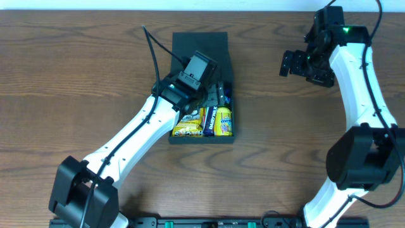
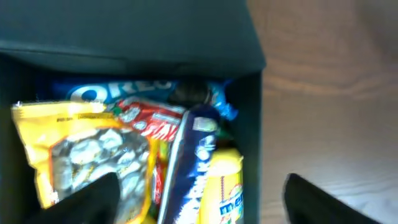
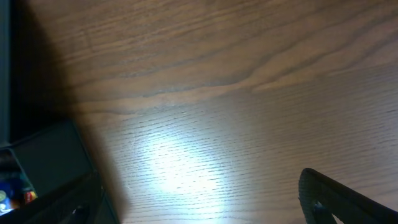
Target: Pack container
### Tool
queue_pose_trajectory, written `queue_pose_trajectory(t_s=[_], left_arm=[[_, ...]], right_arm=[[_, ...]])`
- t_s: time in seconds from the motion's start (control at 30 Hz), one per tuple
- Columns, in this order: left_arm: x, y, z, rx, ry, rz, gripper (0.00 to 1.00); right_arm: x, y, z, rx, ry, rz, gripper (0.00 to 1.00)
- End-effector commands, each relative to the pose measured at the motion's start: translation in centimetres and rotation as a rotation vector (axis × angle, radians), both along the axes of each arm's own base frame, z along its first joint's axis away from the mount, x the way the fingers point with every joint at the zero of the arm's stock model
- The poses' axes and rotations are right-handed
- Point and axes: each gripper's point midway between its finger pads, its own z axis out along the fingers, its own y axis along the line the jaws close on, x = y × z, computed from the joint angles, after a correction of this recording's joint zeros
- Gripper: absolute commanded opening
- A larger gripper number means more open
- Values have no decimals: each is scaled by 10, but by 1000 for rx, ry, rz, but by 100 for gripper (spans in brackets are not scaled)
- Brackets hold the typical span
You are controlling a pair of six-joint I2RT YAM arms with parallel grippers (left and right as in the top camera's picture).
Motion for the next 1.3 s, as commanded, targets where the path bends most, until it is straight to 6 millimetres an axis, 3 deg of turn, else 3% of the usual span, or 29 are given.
queue_pose_trajectory(t_s=[0.0,0.1,0.2,0.23,0.27,0.3,0.33,0.37,0.4,0.6,0.7,0.87,0.97,1.07,1.27], left_arm=[[7,-5,4,-16,-22,0,88],[11,-4,11,-16,-53,-20,87],[17,6,23,2,-103,-38,75],[21,14,27,13,-122,-29,62],[27,24,32,22,-140,-1,38],[33,38,38,32,-158,37,13],[38,50,43,34,-169,68,6],[44,64,47,30,-176,104,6],[50,77,49,28,-178,135,6],[79,161,43,54,-170,331,6],[88,181,26,37,-127,392,6],[98,160,-25,-124,22,307,6],[111,155,-58,-214,92,354,6],[129,146,-80,-370,137,373,5],[135,136,-122,-489,279,385,6]], right_arm=[[2,-1,9,5,-24,-9,99],[1,-1,9,5,-21,-9,99],[1,-1,9,5,-20,-9,99],[1,-1,8,5,-20,-9,99],[1,-1,7,5,-20,-9,94],[1,-1,5,6,-19,-9,75],[1,0,3,11,-19,-7,40],[2,4,0,27,-20,-2,15],[2,9,-2,47,-22,6,2],[8,64,-26,260,-65,133,2],[8,88,-40,328,-83,181,1],[12,113,-52,400,-126,235,1],[19,121,-62,461,-122,211,1],[26,138,-73,589,-105,201,1],[32,158,-98,747,-51,166,1]])
